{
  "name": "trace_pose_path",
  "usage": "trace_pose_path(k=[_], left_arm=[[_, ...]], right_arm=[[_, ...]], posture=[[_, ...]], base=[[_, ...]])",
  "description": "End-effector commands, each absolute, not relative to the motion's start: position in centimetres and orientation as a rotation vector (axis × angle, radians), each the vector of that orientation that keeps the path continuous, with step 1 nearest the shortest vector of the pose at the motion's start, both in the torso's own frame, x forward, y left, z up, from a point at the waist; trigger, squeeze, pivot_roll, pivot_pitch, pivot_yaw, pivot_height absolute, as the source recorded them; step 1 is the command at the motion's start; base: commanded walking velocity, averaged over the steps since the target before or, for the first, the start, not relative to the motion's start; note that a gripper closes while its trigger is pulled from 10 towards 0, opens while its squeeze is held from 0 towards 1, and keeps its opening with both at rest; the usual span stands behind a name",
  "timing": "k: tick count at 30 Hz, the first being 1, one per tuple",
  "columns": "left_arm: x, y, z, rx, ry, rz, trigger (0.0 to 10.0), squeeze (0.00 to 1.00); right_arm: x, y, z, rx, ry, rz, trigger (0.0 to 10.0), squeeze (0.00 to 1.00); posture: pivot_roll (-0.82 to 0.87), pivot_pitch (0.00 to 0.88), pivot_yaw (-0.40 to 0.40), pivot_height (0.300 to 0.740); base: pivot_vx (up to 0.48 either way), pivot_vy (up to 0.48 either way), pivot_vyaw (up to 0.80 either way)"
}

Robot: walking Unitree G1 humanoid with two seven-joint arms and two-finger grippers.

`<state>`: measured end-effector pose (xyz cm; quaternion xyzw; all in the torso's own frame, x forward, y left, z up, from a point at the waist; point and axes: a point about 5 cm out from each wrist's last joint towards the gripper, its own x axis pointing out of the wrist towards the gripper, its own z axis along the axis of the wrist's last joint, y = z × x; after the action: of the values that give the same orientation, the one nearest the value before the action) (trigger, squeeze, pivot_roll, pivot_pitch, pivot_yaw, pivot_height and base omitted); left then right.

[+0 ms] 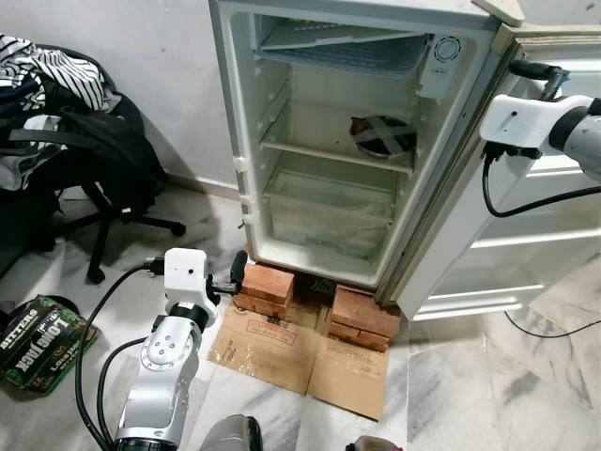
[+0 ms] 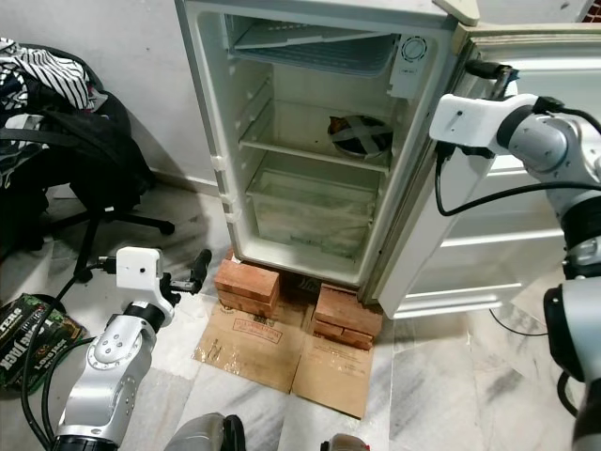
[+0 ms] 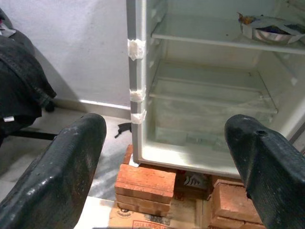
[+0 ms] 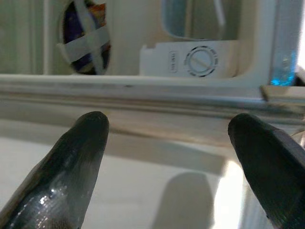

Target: Restocking fridge

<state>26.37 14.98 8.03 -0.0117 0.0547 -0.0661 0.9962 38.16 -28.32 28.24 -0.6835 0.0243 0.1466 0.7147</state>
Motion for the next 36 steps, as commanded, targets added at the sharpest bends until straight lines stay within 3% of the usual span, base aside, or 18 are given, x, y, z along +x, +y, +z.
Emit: trace_pose_path(k=[1, 6, 7, 8, 11, 14, 18, 23, 24, 25, 26, 27, 31, 36], left_arm=[[26.1, 15.4, 8.1, -0.01, 0.113, -0.116, 10.0, 0.0], [26.0, 15.2, 8.0, -0.011, 0.115, -0.117, 10.0, 0.0], [26.0, 15.2, 8.0, -0.013, 0.118, -0.115, 10.0, 0.0], [26.0, 15.2, 8.0, -0.013, 0.118, -0.115, 10.0, 0.0], [25.9, 15.3, 8.0, -0.013, 0.12, -0.113, 10.0, 0.0], [25.8, 15.4, 8.0, -0.011, 0.122, -0.114, 10.0, 0.0], [25.8, 15.5, 7.9, -0.001, 0.128, -0.122, 10.0, 0.0], [25.9, 15.4, 8.0, 0.004, 0.132, -0.137, 10.0, 0.0], [25.9, 15.4, 8.0, 0.005, 0.132, -0.139, 10.0, 0.0], [26.0, 15.4, 8.0, 0.008, 0.133, -0.142, 10.0, 0.0], [26.0, 15.4, 8.0, 0.008, 0.133, -0.142, 10.0, 0.0], [26.0, 15.4, 8.0, 0.009, 0.133, -0.143, 10.0, 0.0], [26.0, 15.5, 8.1, 0.013, 0.132, -0.139, 10.0, 0.0], [25.9, 15.5, 8.1, 0.013, 0.131, -0.136, 10.0, 0.0]], right_arm=[[37.8, -29.9, 29.1, -1.479, 0.108, 0.273, 10.0, 0.0], [37.7, -30.5, 29.0, -1.378, 0.082, 0.214, 10.0, 0.0], [37.6, -30.4, 28.5, -1.137, -0.027, 0.178, 10.0, 0.0], [37.6, -30.4, 28.5, -1.137, -0.027, 0.178, 10.0, 0.0], [37.2, -30.6, 27.1, -0.865, -0.133, 0.125, 10.0, 0.0], [36.9, -30.4, 25.5, -0.739, -0.172, 0.107, 10.0, 0.0], [35.6, -28.2, 20.5, -0.496, -0.178, 0.057, 10.0, 0.0], [34.1, -25.1, 17.6, -0.329, -0.176, 0.041, 10.0, 0.0], [33.8, -24.1, 17.2, -0.287, -0.176, 0.043, 4.7, 0.0], [33.4, -22.7, 16.9, -0.251, -0.181, 0.037, 8.0, 0.0], [33.4, -22.7, 16.9, -0.251, -0.181, 0.037, 8.0, 0.0], [33.3, -22.3, 17.1, -0.254, -0.201, 0.003, 10.0, 0.0], [32.7, -22.1, 20.2, -0.281, -0.363, -0.128, 10.0, 0.0], [32.7, -23.1, 21.6, -0.331, -0.376, -0.246, 10.0, 0.0]], posture=[[-0.02, 0.099, -0.001, 0.74], [-0.02, 0.099, -0.002, 0.74], [-0.01, 0.101, -0.003, 0.74], [-0.01, 0.101, -0.003, 0.74], [-0.01, 0.104, 0.007, 0.74], [-0.01, 0.105, 0.011, 0.74], [-0.01, 0.11, 0.021, 0.74], [-0.02, 0.113, 0.032, 0.74], [-0.02, 0.112, 0.035, 0.74], [-0.01, 0.112, 0.037, 0.74], [-0.01, 0.112, 0.037, 0.74], [-0.01, 0.112, 0.037, 0.74], [0.0, 0.108, 0.035, 0.74], [0.0, 0.106, 0.031, 0.74]], base=[[0.0, 0.0, 0.0], [0.0, 0.0, 0.0], [0.0, 0.0, 0.0], [0.0, 0.0, 0.0], [0.0, 0.0, 0.0], [0.0, 0.0, 0.0], [0.0, 0.0, 0.0], [0.0, 0.0, 0.0], [0.0, 0.0, 0.0], [0.0, 0.0, 0.0], [0.0, 0.0, 0.0], [0.0, 0.0, 0.0], [0.0, 0.0, 0.0], [0.0, 0.0, 0.0]])
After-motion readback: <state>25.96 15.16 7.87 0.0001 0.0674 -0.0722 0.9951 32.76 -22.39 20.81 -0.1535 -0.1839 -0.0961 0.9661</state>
